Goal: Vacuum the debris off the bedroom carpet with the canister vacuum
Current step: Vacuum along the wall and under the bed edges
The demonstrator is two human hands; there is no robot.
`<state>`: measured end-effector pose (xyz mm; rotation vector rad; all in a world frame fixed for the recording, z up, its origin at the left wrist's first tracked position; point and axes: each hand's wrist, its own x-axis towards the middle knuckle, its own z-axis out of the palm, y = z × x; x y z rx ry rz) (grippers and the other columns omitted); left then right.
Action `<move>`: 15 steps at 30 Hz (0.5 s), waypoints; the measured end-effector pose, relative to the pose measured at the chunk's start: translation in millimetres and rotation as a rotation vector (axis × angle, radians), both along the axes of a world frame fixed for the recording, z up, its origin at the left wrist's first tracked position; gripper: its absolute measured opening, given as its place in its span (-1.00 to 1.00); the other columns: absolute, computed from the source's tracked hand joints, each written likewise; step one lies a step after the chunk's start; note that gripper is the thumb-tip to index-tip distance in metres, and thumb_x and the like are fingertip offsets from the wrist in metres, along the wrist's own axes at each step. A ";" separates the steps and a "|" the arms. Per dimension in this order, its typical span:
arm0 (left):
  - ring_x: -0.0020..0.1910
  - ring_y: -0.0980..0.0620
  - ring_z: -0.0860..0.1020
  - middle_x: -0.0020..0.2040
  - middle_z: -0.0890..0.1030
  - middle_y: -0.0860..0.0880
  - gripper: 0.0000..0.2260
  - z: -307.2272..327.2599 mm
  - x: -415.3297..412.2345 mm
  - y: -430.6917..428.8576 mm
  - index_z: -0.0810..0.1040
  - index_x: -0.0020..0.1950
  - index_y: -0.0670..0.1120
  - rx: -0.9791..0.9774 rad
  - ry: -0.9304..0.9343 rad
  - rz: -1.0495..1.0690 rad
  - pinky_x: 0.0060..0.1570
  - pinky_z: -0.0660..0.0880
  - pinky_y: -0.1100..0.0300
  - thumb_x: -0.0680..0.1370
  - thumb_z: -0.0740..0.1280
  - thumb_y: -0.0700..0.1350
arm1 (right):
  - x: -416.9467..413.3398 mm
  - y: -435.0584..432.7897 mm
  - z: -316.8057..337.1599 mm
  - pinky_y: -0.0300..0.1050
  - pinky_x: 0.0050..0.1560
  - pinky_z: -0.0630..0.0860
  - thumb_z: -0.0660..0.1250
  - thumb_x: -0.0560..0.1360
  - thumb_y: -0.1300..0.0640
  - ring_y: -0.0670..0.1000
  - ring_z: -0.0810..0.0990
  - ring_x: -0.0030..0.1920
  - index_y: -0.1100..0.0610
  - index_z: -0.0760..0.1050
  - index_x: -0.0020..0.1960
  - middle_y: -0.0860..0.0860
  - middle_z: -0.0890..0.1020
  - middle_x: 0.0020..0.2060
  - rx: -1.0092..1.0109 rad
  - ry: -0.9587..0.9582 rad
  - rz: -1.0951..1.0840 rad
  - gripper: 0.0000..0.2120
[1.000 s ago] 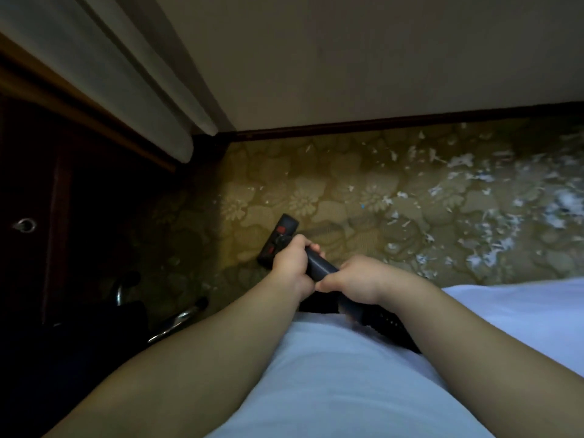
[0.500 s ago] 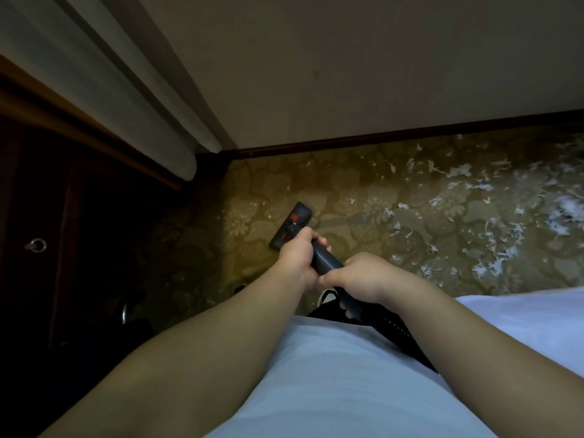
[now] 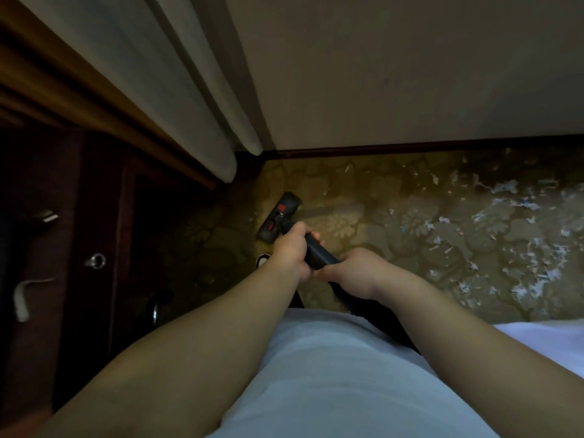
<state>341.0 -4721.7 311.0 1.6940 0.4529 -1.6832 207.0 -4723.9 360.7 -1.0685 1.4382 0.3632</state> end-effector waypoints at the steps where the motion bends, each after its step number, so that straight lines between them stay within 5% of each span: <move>1: -0.27 -0.02 0.53 -0.32 0.55 -0.04 -0.94 1.0 17.9 -3.5 0.54 -0.07 -0.16 0.006 -0.005 0.003 -0.16 0.56 0.09 0.56 0.34 -0.17 | 17.2 -3.2 -0.3 -0.05 -0.30 0.62 0.55 0.46 -0.11 0.10 0.68 -0.39 0.18 0.67 -0.04 0.12 0.72 -0.28 0.005 0.005 0.003 -0.66; 4: -0.32 -0.01 0.53 -0.35 0.54 -0.04 -0.94 0.5 74.4 -19.1 0.52 -0.06 -0.15 0.010 -0.005 0.009 -0.19 0.59 0.11 0.55 0.35 -0.17 | 70.8 -16.2 -0.3 -0.07 -0.34 0.60 0.52 0.50 -0.10 0.10 0.68 -0.39 0.19 0.67 0.00 0.12 0.73 -0.31 0.035 -0.011 -0.005 -0.67; 10: -0.17 -0.04 0.53 -0.20 0.54 -0.06 -0.89 -9.4 150.6 -48.0 0.54 -0.15 -0.13 0.000 -0.038 0.019 0.06 0.55 -0.04 0.53 0.36 -0.11 | 142.2 -53.5 -12.1 -0.13 -0.37 0.61 0.49 0.55 -0.06 0.00 0.66 -0.45 0.17 0.64 0.05 0.05 0.68 -0.37 0.013 -0.077 0.070 -0.71; 15: -0.16 -0.04 0.53 -0.18 0.53 -0.08 -0.92 -21.9 190.8 -68.8 0.55 -0.07 -0.16 0.058 -0.058 0.099 -0.05 0.51 0.00 0.56 0.35 -0.15 | 180.5 -82.2 -35.0 -0.12 -0.34 0.58 0.48 0.55 -0.11 0.01 0.69 -0.34 0.09 0.57 0.07 0.07 0.69 -0.23 -0.045 -0.059 0.227 -0.71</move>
